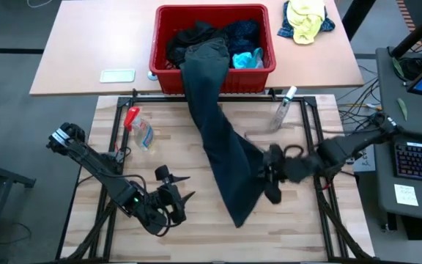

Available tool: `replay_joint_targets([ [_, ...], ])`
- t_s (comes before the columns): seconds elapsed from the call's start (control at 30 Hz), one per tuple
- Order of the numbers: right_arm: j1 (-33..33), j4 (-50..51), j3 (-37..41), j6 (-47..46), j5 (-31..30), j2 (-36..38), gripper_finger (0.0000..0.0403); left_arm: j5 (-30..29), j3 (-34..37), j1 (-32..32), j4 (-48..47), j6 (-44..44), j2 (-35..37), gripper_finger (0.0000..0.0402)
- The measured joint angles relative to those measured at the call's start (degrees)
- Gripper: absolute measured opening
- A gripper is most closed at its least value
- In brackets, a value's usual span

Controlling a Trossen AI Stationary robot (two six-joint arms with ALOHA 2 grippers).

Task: Fold Laundry from Bin
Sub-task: Fold the blue pants

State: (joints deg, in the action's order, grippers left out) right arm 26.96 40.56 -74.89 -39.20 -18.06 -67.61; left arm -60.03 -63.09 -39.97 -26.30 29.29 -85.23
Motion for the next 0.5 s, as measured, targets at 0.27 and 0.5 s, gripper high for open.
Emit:
replay_joint_targets([
  [0.27,13.8,-4.6,-5.7,4.2,-16.4,0.1,0.0009,-4.0,-1.4,0.3,-3.8,-0.6,4.7,0.0230],
  [0.5,19.9,4.6,-5.2,-5.0,-29.4,0.0,0.0009,-4.1,-1.3,0.4,-4.3,0.7,4.3,0.0230],
])
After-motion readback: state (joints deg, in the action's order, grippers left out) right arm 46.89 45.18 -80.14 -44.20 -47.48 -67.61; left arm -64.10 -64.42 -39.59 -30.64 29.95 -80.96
